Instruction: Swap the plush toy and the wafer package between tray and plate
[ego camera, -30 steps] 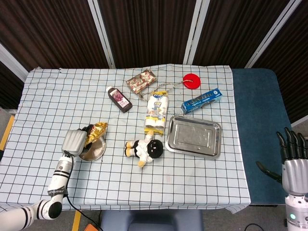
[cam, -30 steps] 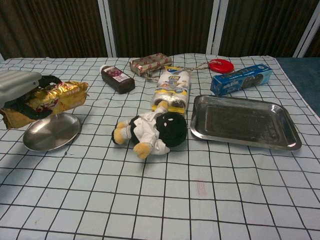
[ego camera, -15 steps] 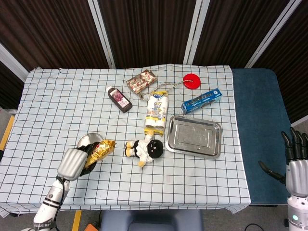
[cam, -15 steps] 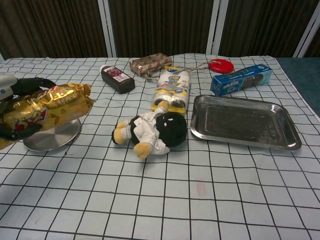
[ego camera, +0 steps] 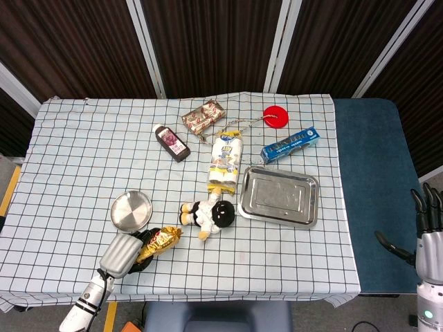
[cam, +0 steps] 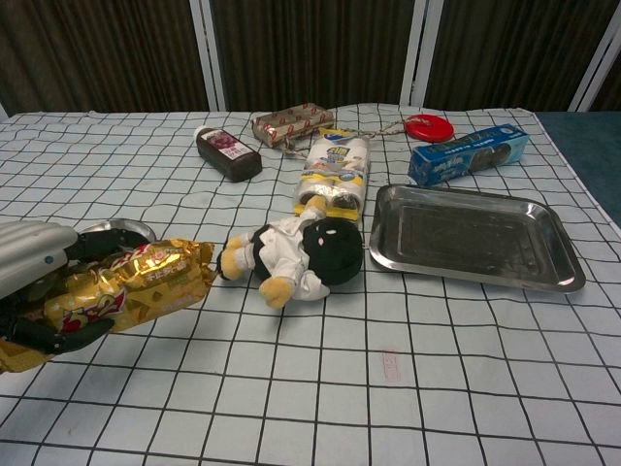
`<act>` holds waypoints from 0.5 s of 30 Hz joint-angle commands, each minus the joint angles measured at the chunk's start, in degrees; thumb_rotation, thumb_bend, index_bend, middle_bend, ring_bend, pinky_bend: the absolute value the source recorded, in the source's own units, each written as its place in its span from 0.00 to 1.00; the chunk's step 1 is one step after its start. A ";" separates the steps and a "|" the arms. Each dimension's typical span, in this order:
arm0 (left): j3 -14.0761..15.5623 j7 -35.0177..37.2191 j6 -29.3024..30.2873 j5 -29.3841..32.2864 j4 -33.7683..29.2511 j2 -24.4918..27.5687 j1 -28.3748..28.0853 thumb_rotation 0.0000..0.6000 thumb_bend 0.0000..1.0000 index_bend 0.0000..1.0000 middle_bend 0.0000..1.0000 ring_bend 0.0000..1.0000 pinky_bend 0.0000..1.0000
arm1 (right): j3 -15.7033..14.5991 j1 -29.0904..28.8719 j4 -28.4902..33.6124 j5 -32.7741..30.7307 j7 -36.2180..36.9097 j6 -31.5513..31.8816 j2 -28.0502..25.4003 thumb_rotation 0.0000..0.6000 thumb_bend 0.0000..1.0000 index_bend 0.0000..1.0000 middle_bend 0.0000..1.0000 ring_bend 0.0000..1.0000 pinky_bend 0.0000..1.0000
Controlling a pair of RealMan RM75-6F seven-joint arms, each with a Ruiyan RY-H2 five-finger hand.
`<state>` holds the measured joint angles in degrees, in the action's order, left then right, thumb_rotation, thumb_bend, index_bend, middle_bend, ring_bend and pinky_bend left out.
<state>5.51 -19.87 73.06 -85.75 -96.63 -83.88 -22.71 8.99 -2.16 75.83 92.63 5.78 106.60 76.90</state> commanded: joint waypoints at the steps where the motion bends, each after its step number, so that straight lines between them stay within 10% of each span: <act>1: 0.72 1.44 -0.41 -1.44 0.34 0.15 0.25 1.00 0.54 0.48 0.68 0.76 0.81 | -0.04 0.02 -0.03 0.11 -0.04 -0.03 0.04 1.00 0.11 0.00 0.00 0.00 0.05; 15: 0.15 2.98 -4.42 -0.61 1.35 1.88 -0.06 1.00 0.45 0.10 0.15 0.15 0.28 | 0.15 -0.02 -0.11 0.09 -0.52 -0.51 0.21 1.00 0.11 0.00 0.00 0.00 0.05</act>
<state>5.77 -17.12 68.83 -86.36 -95.28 -82.15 -22.69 9.13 -2.18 75.72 92.73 5.25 106.09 77.12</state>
